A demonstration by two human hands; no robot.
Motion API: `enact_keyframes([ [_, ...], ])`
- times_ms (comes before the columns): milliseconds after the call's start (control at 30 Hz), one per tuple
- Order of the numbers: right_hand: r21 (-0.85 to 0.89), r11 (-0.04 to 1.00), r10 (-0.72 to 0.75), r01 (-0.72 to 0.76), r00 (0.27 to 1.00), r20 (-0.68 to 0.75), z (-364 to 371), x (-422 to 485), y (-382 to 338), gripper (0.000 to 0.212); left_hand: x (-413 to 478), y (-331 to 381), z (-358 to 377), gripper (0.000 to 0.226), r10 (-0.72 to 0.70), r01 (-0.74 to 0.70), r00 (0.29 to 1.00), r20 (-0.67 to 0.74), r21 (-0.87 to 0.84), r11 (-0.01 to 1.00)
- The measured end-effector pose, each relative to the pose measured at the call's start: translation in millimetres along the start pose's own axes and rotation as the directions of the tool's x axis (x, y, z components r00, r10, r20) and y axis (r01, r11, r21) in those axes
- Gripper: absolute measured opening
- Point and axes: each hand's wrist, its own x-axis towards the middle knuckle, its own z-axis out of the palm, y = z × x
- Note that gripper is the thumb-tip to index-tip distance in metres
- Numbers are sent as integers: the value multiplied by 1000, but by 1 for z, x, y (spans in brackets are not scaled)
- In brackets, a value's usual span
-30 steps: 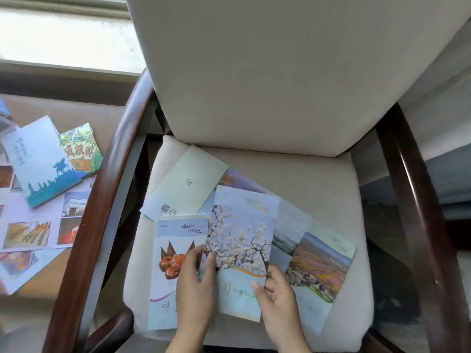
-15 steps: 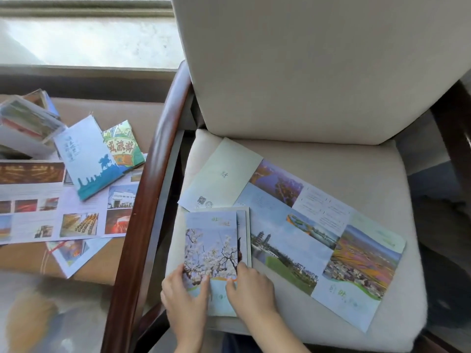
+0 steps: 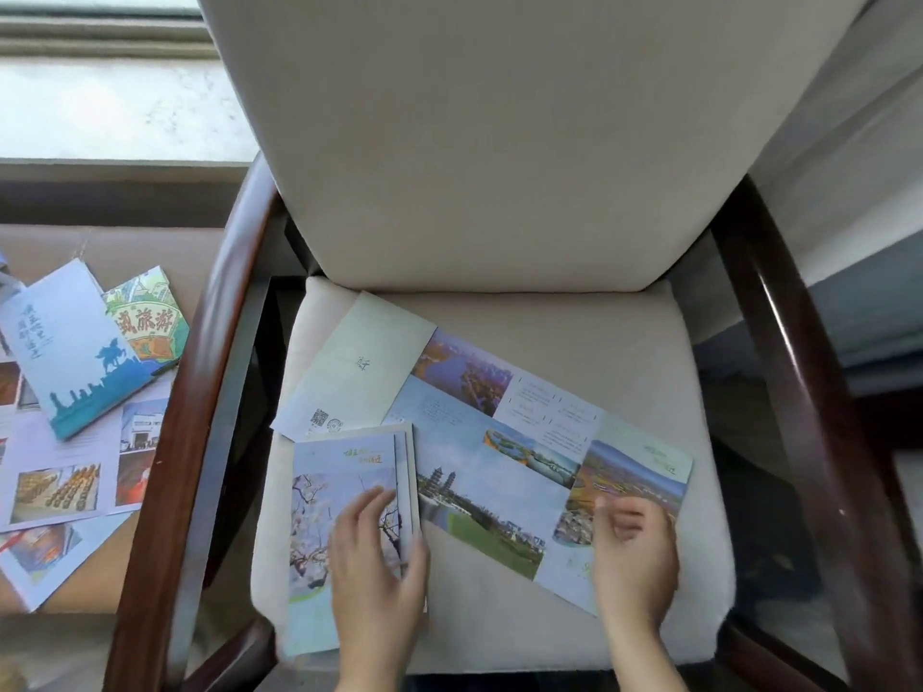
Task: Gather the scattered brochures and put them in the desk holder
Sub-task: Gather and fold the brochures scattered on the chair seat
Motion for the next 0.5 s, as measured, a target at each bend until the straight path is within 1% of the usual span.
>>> enact_keyframes([
  [67, -39, 983, 175, -178, 982, -78, -20, 26, 21, 30, -1, 26, 25, 48, 139, -141, 975, 171, 0, 990],
  [133, -67, 937, 339, -343, 939, -60, -28, 41, 35, 50, -2, 42, 54, 57, 235, -259, 925, 299, 43, 965],
  [167, -66, 916, 395, -396, 918, -34, -29, 45, 40, 57, 0, 46, 67, 64, 249, -291, 906, 342, 78, 953],
  [233, -28, 886, 464, -464, 885, 22, -27, 46, 46, 63, 8, 47, 85, 80, 205, -288, 901, 383, 172, 942],
  [300, 63, 863, 497, -501, 865, 74, -23, 48, 51, 60, 15, 43, 96, 91, 141, -257, 907, 397, 257, 932],
  [333, 98, 858, 494, -504, 862, 113, -22, 49, 54, 54, 16, 41, 100, 92, 133, -263, 906, 403, 288, 921],
  [433, 209, 834, 450, -511, 848, 280, -22, 51, 57, 26, 13, 38, 103, 90, 141, -289, 901, 410, 327, 900],
  [500, 334, 778, 416, -531, 836, 359, -27, 51, 54, 17, 12, 42, 102, 84, 126, -277, 901, 415, 327, 904],
])
